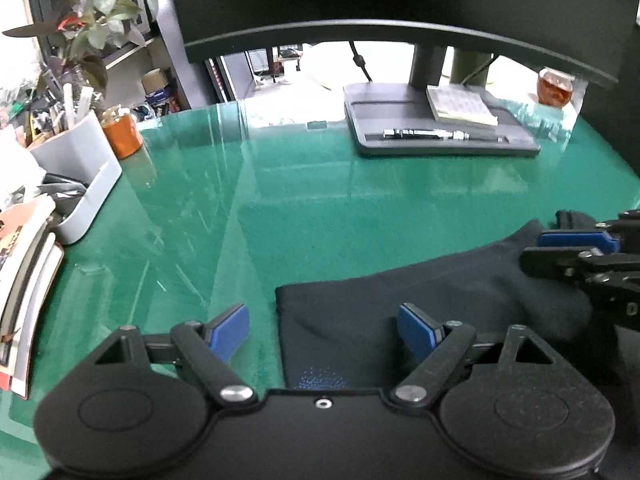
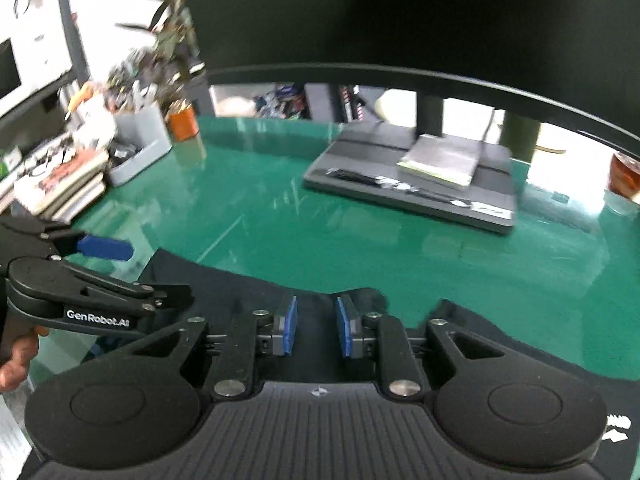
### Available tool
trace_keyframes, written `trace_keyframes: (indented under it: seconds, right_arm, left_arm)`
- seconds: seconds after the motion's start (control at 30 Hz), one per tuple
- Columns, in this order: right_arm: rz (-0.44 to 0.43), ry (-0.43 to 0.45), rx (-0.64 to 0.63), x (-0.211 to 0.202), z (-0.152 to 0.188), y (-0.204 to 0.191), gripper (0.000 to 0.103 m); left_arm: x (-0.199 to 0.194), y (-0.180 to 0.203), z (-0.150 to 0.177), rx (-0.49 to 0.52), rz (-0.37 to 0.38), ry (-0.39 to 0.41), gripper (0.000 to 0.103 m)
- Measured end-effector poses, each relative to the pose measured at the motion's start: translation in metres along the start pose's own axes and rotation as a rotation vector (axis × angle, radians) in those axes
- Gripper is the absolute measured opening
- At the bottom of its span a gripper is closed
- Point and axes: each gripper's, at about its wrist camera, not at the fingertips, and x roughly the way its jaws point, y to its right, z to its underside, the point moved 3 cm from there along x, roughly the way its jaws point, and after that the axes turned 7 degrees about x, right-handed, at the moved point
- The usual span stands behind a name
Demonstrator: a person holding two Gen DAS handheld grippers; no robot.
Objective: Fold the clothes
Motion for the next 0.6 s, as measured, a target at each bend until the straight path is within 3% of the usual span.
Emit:
trace_keyframes:
  seconds: [0.3,0.43,0.53,0.6]
  right_arm:
    - [0.072,-0.023,-0.020,0.014,0.008,0.005,0.019]
    - [0.072,-0.034,-0.008,0.013,0.007,0.008,0.020]
    - [0.042,-0.033,0.052,0.007,0.005,0.013,0.022]
    - [0.039,-0.012,0.062,-0.003,0.007,0.015,0.030]
  left_arm:
    - [0.006,-0.004,0.002,-0.033,0.002,-0.003,0.091]
    - [0.005,-0.002,0.000,-0.014,-0.015,-0.007,0.090]
    - [-0.004,0.001,-0.001,0.002,-0.015,0.007,0.089]
    - [-0.013,0.005,-0.001,0.018,0.000,0.023,0.089]
